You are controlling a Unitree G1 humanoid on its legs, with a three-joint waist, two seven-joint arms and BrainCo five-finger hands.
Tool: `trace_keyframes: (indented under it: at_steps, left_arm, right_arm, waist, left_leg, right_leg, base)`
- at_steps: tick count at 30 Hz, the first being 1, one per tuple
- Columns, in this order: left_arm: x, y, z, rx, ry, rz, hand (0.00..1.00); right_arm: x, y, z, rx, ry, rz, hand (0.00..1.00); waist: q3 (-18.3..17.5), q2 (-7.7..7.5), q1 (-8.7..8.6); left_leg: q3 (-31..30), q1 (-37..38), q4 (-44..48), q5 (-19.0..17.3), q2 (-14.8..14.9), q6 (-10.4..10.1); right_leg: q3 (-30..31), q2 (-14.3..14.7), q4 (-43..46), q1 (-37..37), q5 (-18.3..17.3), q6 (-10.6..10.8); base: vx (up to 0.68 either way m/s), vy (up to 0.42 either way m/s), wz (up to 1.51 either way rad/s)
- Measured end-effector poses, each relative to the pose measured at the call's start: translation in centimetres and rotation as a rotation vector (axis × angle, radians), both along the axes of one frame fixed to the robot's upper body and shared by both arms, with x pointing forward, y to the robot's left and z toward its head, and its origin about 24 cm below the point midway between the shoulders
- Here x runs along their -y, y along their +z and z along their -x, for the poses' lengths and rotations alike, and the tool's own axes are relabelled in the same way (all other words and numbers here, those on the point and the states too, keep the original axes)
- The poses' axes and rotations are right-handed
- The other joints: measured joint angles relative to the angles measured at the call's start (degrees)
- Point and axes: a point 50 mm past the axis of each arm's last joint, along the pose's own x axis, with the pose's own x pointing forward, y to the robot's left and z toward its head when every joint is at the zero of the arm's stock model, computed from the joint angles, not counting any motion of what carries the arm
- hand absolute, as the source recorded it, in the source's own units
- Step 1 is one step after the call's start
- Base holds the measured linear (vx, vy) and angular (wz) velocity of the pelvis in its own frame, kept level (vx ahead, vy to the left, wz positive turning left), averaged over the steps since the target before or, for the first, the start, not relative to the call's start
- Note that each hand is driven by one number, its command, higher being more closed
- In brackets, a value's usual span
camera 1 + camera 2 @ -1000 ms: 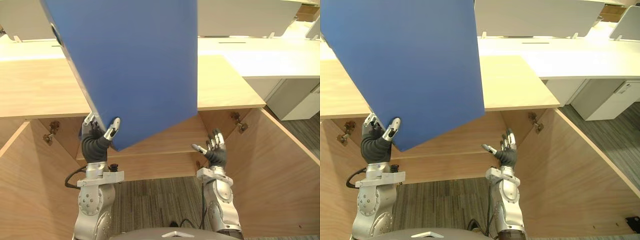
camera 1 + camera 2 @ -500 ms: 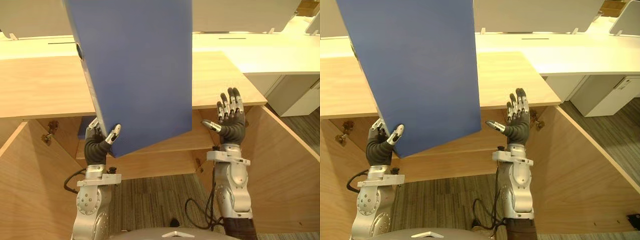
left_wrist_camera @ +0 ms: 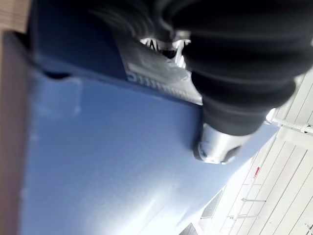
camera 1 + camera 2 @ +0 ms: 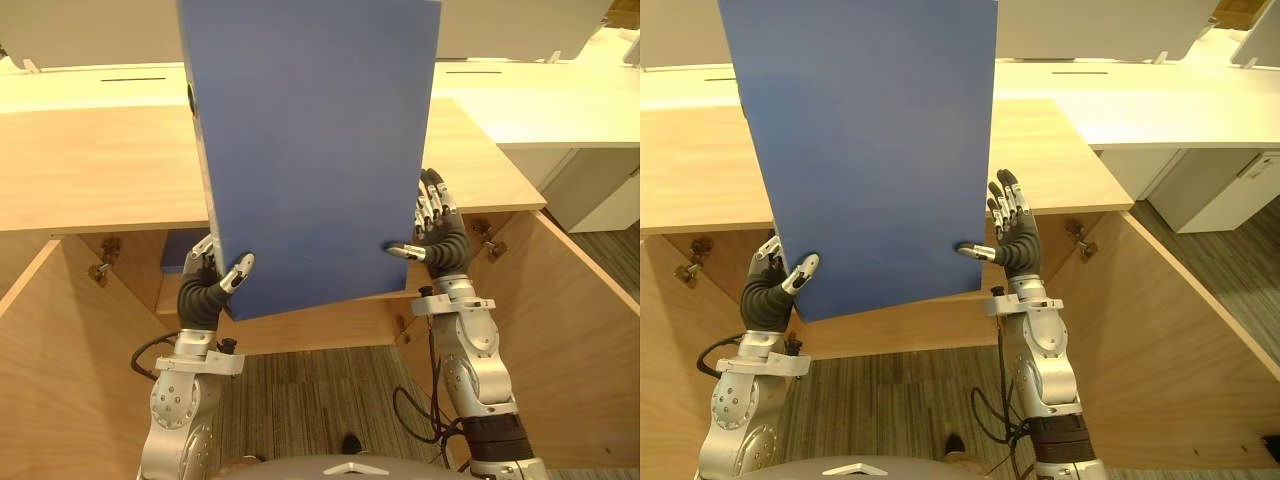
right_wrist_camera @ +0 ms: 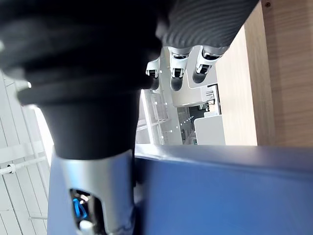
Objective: Walk over to the cabinet, pick up the folder, carry it to the office cabinet, place the folder inside the office cabinet, then close the office cabinet door
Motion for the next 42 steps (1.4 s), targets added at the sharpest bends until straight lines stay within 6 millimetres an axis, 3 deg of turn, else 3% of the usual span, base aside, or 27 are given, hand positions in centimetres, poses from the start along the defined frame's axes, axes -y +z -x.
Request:
trace_keyframes:
  at_steps: [6, 7, 15, 27, 28, 35, 42]
  left_arm:
    - [-0.1, 0.0, 0.0, 0.003, -0.028, -0.034, 1.0]
    - [-0.1, 0.0, 0.0, 0.001, -0.033, -0.045, 1.0]
    - [0.1, -0.9, -0.2, -0.038, -0.077, -0.096, 1.0]
    - [0.1, -0.9, -0.7, -0.031, -0.067, -0.115, 1.0]
    - [0.1, -0.9, -0.7, -0.025, -0.06, -0.112, 0.0]
    - [0.1, -0.5, -0.8, 0.005, -0.011, -0.143, 0.0]
    - [-1.0, -0.2, -1.0, 0.022, 0.186, -0.196, 0.0]
  right_arm:
    - [0.0, -1.4, -1.1, -0.078, 0.089, 0.069, 0.0]
    - [-0.1, -1.5, -1.2, -0.096, 0.127, 0.118, 1.0]
    - [-0.6, -2.2, -1.7, -0.185, 0.368, 0.394, 1.0]
    - [-1.0, -2.4, -1.7, -0.18, 0.355, 0.375, 1.0]
    - [-1.2, -2.2, -1.5, -0.164, 0.335, 0.357, 1.0]
    - [-2.3, -0.5, -0.9, -0.043, 0.202, 0.229, 1.0]
    - [-4.1, 0.4, -0.7, 0.025, 0.126, 0.088, 1.0]
  waist:
    - [-0.04, -0.05, 0.06]
    - [-0.04, -0.06, 0.17]
    - [-0.12, -0.19, 1.03]
    - [-2.01, -1.19, 0.85]
    - [-2.03, -1.19, 0.89]
    - [-2.19, -1.08, 0.84]
    - [-2.9, -0.77, 0.86]
  left_leg:
    - [-0.47, -0.09, 0.11, 0.01, -0.07, 0.02]
    - [-0.6, -0.25, 0.2, 0.01, -0.12, 0.03]
    - [-0.95, -0.81, 0.81, 0.0, -0.16, 0.05]
    - [-0.93, -1.74, 1.01, 0.07, -0.23, 0.15]
    - [-0.94, -1.73, 1.02, 0.07, -0.25, 0.15]
    - [-0.94, -1.69, 1.1, 0.08, -0.39, 0.16]
    - [-1.0, -1.65, 1.07, 0.13, -0.44, 0.24]
  right_leg:
    - [-0.16, -0.07, 0.01, 0.19, 0.01, 0.0]
    - [-0.17, -0.12, 0.01, 0.14, 0.01, 0.0]
    - [-0.43, -0.25, 0.03, 0.09, 0.11, -0.04]
    - [-0.42, -0.36, 0.02, -0.75, 0.27, -0.06]
    - [-0.42, -0.38, 0.02, -0.74, 0.27, -0.07]
    - [-0.35, -0.51, 0.04, -0.72, 0.28, -0.06]
    - [-0.39, -0.54, 0.02, -0.67, 0.27, -0.06]
  base:
    - [-0.01, -0.008, 0.03]
    - [-0.03, -0.015, 0.07]
    - [-0.04, -0.016, 0.03]
    - [-0.02, -0.01, 0.0]
    - [-0.05, -0.018, 0.0]
    - [-0.03, -0.011, 0.0]
    - [0.0, 0.0, 0.0]
